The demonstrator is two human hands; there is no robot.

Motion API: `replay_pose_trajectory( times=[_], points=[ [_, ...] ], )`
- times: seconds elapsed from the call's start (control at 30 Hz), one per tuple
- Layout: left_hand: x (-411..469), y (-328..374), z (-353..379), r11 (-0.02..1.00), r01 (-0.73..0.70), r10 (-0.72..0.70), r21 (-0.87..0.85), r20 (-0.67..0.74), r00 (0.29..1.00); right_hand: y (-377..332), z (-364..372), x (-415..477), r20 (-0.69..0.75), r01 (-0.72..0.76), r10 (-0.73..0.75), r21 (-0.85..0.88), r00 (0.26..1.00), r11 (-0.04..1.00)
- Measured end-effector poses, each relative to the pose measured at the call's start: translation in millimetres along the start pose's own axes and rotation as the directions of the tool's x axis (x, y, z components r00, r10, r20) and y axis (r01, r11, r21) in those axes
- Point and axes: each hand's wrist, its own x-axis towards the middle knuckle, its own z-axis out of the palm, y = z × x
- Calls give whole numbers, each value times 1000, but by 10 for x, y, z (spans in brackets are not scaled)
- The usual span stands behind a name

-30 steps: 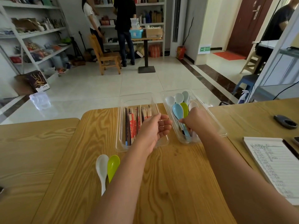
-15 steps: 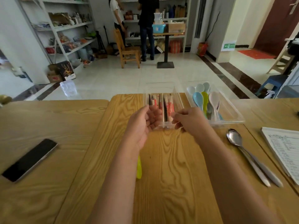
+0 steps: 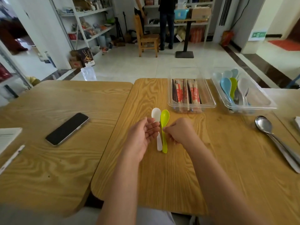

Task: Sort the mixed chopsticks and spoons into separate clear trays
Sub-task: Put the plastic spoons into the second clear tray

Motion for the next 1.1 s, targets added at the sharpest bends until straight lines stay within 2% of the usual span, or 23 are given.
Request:
replay_pose_trajectory(
  times=[0.27, 0.53, 0.8, 0.93, 1.1],
  points=[
    [-19, -29, -43, 995, 12, -11, 97, -13, 1000, -39, 65, 43, -36, 0, -5, -123, 999, 992],
    [-13, -34, -72, 993, -6, 8, 115, -13, 1000, -73, 162, 69, -74, -26, 9, -238, 997, 971],
    [-67, 28, -38, 993, -25, 26, 115, -4, 1000, -124, 110, 57, -43, 3, -18, -314, 999, 949],
    [-116, 94, 17, 993, -53, 50, 101, 27, 998, -106, 7, 18, -24, 27, -36, -306, 999, 952],
    [-130, 204, 280, 993, -94, 86, 73, 108, 990, -15, -315, -11, -26, 56, -63, -215, 998, 975]
  ],
)
